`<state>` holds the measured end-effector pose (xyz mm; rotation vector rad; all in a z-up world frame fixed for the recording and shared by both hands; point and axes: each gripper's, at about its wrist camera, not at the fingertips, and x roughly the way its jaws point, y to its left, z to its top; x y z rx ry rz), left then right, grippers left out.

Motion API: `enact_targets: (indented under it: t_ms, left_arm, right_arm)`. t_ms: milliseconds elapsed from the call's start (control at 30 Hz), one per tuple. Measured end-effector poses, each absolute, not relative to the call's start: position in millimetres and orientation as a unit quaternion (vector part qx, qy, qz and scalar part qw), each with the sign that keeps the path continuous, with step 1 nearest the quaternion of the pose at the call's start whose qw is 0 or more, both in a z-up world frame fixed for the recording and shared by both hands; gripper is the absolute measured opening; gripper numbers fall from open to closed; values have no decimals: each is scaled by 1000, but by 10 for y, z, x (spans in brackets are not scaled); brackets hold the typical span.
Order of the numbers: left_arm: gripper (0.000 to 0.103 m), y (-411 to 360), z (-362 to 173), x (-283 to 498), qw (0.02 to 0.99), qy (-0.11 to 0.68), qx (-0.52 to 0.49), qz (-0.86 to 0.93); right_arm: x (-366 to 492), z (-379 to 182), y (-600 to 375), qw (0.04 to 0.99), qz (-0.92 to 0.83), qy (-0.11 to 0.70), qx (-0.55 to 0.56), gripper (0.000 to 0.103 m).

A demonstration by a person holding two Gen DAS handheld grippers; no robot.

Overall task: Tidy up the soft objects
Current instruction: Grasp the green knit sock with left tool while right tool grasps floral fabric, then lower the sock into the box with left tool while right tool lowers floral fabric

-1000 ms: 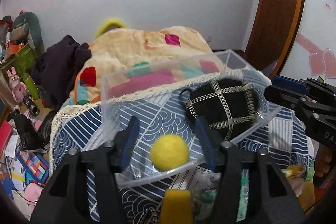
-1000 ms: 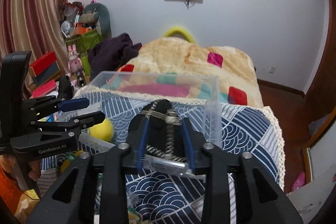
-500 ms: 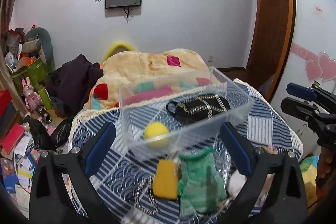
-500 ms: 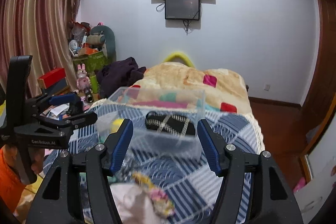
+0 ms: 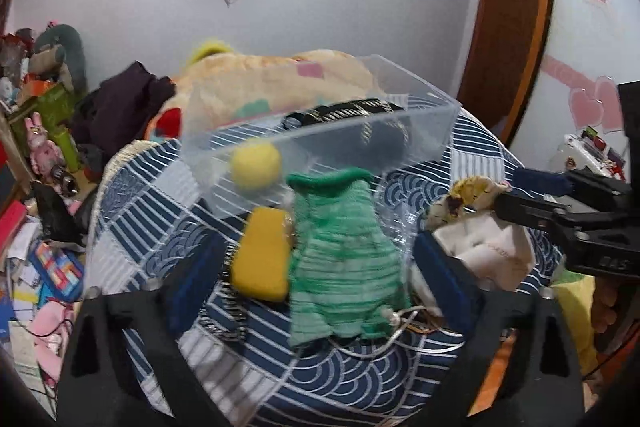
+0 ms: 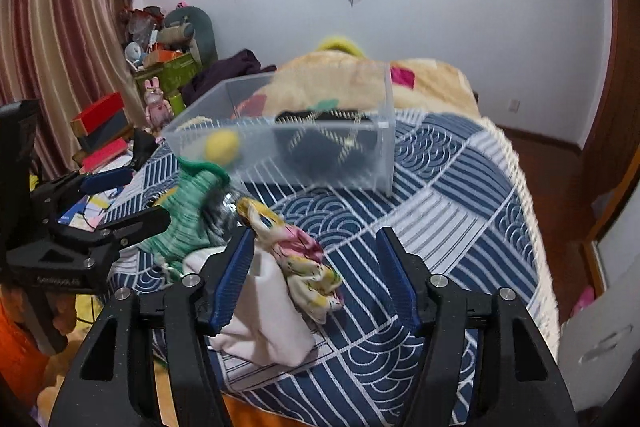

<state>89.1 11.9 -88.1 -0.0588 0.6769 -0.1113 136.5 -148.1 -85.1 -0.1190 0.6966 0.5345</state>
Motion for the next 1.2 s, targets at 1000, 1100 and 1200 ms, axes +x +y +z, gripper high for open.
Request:
enact_targets:
  t_ms: [1000,1100,1200]
  left_arm:
    - [17,272,-456,778,956,274,-55,-83]
    - [17,334,-306,813,963,254,-56,-71]
    - [17,385,-162,909,968,237,-59,-60]
  right_arm:
    - [1240,-223,-1576,940,257,223,0,10]
    - [1306,-141,-1532,942,259,212,6,10]
    - [1385,-82,-1467,944,259,203,10,10]
